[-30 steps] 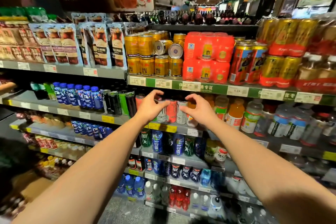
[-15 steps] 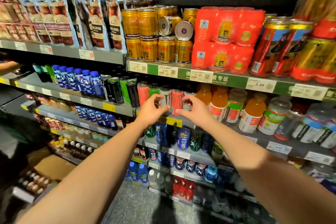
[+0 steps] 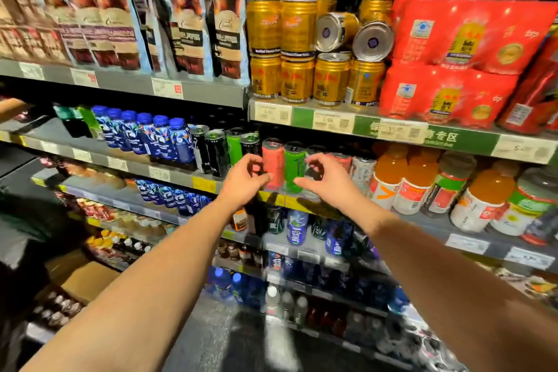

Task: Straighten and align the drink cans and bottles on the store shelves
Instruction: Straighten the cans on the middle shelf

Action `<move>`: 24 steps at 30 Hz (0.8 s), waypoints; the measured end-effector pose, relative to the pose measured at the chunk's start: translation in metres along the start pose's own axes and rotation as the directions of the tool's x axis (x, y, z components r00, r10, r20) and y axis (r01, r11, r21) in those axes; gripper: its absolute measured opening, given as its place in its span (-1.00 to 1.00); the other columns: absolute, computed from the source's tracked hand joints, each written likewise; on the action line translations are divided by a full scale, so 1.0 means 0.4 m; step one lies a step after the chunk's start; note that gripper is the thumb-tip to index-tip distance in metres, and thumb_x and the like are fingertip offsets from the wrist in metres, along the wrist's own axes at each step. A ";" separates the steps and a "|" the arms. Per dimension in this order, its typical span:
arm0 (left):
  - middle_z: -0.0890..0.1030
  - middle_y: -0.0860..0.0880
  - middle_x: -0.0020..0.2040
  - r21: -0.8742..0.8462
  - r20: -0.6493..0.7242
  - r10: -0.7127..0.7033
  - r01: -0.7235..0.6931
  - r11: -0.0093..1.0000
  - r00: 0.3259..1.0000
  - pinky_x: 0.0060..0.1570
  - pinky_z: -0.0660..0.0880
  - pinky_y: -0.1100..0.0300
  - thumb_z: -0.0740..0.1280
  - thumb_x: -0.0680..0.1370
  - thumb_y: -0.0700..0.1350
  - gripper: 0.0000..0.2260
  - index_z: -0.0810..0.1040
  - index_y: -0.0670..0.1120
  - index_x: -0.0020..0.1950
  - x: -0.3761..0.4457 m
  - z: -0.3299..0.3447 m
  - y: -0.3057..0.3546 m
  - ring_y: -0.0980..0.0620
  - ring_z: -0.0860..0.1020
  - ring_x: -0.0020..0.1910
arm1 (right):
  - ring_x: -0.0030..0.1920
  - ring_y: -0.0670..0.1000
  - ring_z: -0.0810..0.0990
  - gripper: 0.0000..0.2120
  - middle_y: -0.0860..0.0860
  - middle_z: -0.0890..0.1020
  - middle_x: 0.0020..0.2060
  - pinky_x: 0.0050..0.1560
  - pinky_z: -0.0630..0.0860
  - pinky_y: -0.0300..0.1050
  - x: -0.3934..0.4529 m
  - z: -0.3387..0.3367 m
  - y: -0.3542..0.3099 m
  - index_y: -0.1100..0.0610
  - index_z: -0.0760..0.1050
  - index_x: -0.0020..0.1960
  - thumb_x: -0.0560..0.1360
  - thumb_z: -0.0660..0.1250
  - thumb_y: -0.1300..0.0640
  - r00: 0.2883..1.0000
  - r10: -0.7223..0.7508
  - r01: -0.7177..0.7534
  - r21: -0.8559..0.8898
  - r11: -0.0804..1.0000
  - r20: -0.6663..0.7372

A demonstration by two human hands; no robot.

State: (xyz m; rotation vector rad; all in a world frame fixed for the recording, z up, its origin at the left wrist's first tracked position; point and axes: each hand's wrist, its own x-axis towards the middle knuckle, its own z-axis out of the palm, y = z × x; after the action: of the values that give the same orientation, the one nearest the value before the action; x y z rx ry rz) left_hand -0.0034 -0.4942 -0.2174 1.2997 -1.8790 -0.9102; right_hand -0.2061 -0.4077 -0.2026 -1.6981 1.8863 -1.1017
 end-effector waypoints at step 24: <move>0.57 0.00 0.11 0.375 0.001 0.449 -0.416 0.828 0.894 0.20 0.26 0.03 0.48 0.39 0.04 -0.59 0.53 -0.01 0.20 0.315 -0.228 -0.187 -0.08 0.45 0.19 | 0.23 0.11 0.41 -0.32 0.02 0.55 0.23 0.24 0.26 0.04 0.274 0.313 -0.178 0.05 0.40 0.35 0.37 0.38 -0.31 0.987 -0.034 -0.051 -0.508 0.860 -0.157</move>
State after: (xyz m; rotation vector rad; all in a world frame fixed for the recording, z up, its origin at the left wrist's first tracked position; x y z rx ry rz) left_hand 0.0730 -0.6491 -0.2145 1.0169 -2.2171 -0.2650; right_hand -0.0907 -0.5474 -0.2030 -1.9066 2.4544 -0.7903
